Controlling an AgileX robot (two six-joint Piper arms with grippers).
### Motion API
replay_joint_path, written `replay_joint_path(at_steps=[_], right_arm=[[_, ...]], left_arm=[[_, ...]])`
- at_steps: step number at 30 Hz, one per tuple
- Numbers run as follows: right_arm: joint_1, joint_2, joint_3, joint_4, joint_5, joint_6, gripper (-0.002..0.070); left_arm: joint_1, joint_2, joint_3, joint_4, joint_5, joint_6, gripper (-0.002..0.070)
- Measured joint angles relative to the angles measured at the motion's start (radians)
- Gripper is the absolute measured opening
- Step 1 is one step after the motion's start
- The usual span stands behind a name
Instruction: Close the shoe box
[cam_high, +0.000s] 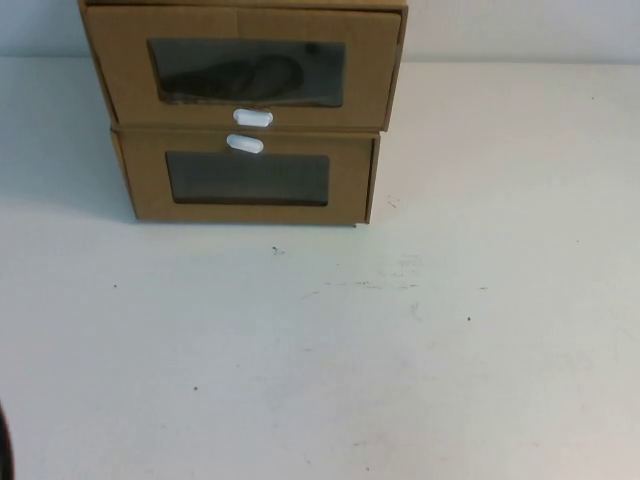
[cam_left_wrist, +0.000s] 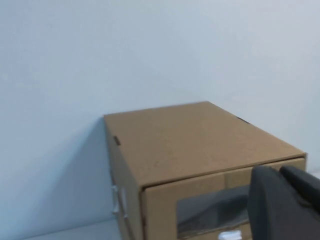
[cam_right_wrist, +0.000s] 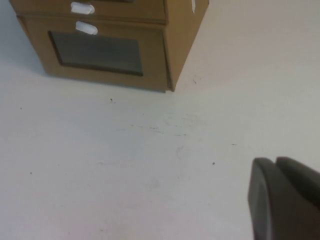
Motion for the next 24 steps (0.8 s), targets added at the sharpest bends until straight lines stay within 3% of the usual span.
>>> replay_joint_path(at_steps=[5, 12, 18, 24], right_arm=[[0.000, -0.187, 0.202, -0.027, -0.134, 0.063, -0.0011], [0.000, -0.303, 0.448, -0.281, -0.364, 0.400, -0.0011], [0.000, -0.306, 0.548, -0.634, -0.458, 0.625, -0.0011], [0.000, -0.306, 0.574, -0.713, -0.495, 0.655, -0.0011]], left_arm=[[0.000, -0.273, 0.310, -0.019, -0.184, 0.021, -0.0005], [0.000, -0.552, 0.626, -0.041, -0.290, 0.057, -0.0005], [0.000, -0.581, 0.815, -0.141, -0.280, 0.061, -0.0005], [0.000, -0.582, 0.944, -0.200, -0.376, 0.076, -0.0005]])
